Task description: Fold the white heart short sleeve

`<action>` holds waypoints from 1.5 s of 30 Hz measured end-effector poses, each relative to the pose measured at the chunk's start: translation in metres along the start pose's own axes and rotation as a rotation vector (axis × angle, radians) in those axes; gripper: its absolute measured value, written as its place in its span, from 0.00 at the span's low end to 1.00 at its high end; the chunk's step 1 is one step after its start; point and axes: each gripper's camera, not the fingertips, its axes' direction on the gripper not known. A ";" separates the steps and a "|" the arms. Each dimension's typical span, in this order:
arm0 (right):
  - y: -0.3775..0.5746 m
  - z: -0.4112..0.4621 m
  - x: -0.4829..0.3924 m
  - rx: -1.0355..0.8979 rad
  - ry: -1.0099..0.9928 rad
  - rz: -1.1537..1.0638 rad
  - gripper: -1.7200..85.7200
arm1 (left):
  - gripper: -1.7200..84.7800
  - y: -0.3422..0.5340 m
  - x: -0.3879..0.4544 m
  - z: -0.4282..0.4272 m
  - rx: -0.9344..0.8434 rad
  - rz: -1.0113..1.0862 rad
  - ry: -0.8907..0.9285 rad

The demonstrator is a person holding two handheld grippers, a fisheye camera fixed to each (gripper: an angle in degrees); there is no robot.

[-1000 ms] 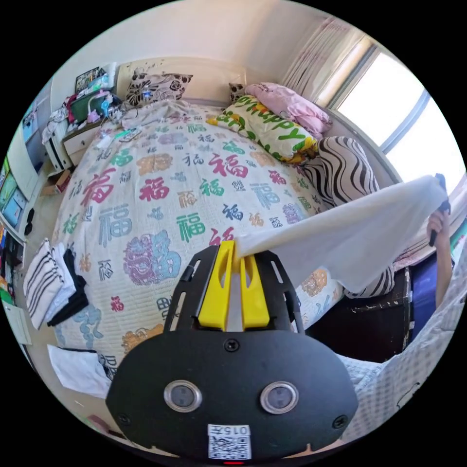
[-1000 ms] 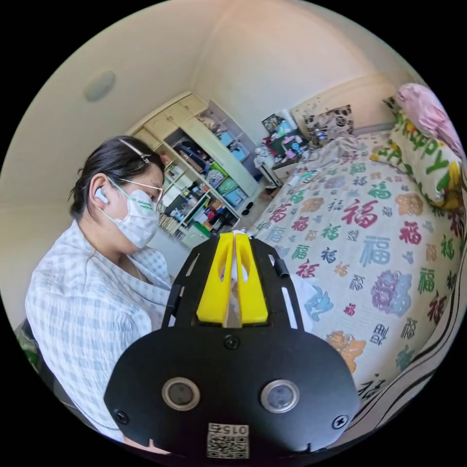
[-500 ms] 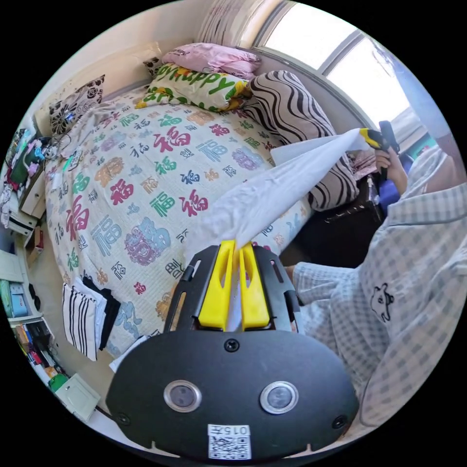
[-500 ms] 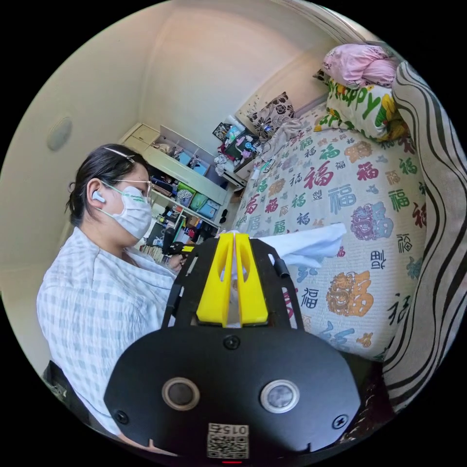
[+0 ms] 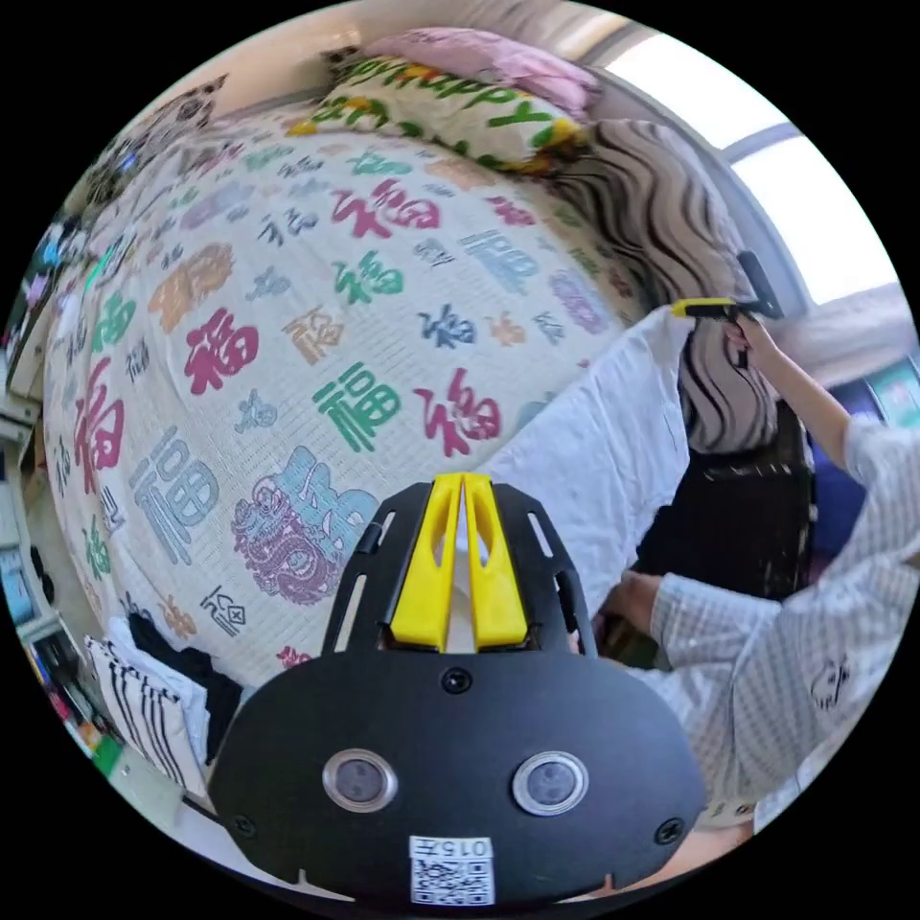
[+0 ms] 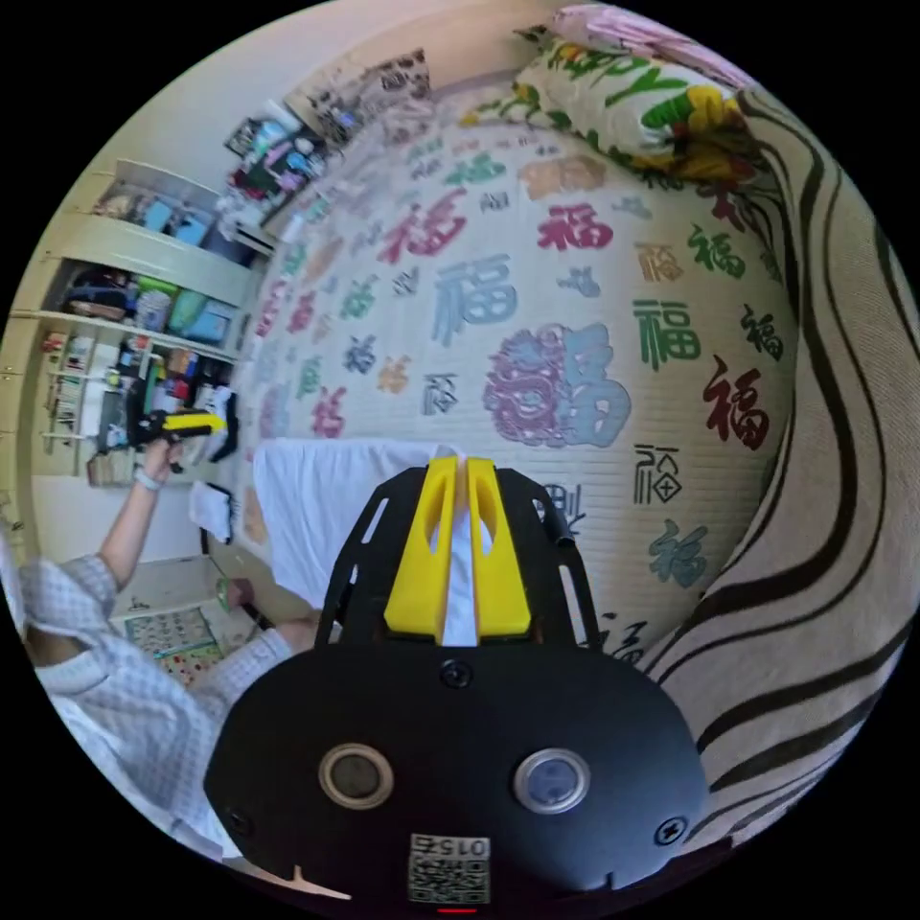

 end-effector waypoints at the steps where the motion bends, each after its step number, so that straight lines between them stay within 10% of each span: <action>1: -0.013 0.026 0.011 -0.082 0.097 0.009 0.03 | 0.01 -0.007 -0.018 0.024 -0.015 -0.054 0.013; 14: 0.145 0.115 -0.071 -0.614 0.251 -0.644 0.13 | 0.12 0.105 0.102 0.202 -0.252 0.090 0.178; 31: 0.032 -0.066 0.000 -0.492 -0.291 -0.464 0.06 | 0.02 0.061 -0.042 0.069 -0.081 0.114 0.387; 45: -0.246 -0.116 0.013 -0.057 0.187 -0.324 0.05 | 0.08 -0.102 -0.224 -0.006 0.284 -0.159 -0.083</action>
